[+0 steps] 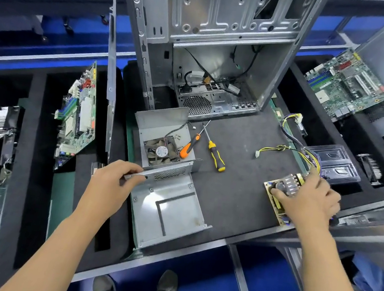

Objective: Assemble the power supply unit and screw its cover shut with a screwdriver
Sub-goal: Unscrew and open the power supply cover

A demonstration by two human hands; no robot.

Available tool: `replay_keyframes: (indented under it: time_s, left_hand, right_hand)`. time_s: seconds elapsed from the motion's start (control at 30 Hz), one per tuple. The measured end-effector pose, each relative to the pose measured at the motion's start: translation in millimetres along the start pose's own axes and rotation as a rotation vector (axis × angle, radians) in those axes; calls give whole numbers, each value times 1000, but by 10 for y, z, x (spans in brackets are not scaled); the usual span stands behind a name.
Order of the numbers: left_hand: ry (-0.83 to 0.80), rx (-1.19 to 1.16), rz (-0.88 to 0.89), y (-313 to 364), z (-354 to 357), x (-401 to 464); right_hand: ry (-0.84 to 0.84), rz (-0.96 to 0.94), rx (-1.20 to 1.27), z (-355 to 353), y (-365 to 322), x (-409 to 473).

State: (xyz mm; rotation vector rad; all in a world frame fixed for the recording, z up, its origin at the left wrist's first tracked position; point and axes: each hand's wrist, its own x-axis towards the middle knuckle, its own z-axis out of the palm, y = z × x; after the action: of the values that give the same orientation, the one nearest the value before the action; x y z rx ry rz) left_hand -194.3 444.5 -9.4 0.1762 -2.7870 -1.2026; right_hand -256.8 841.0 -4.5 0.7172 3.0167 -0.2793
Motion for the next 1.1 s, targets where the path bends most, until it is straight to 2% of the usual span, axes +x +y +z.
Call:
replay_keyframes:
  time_s: [0.17, 0.23, 0.5, 0.73, 0.93, 1.1]
  left_hand:
    - [-11, -32, -10, -9, -10, 9]
    - [-13, -36, -16, -16, -7, 10]
    - [-33, -37, -12, -24, 0, 5]
    - [-57, -22, -17, -32, -19, -51]
    - [-62, 7, -11, -18, -15, -176]
    - [-109, 74, 39, 57, -58, -327]
  right_hand:
    - [-191, 41, 216, -115, 141, 272]
    - [-171, 29, 289, -134, 171, 299]
    - [-71, -80, 208, -271, 8, 113]
    - [-84, -310, 325, -475, -549, -336]
    - [-178, -434, 457, -491, -1017, -730]
    - [-257, -415, 398, -391, -1348, -913]
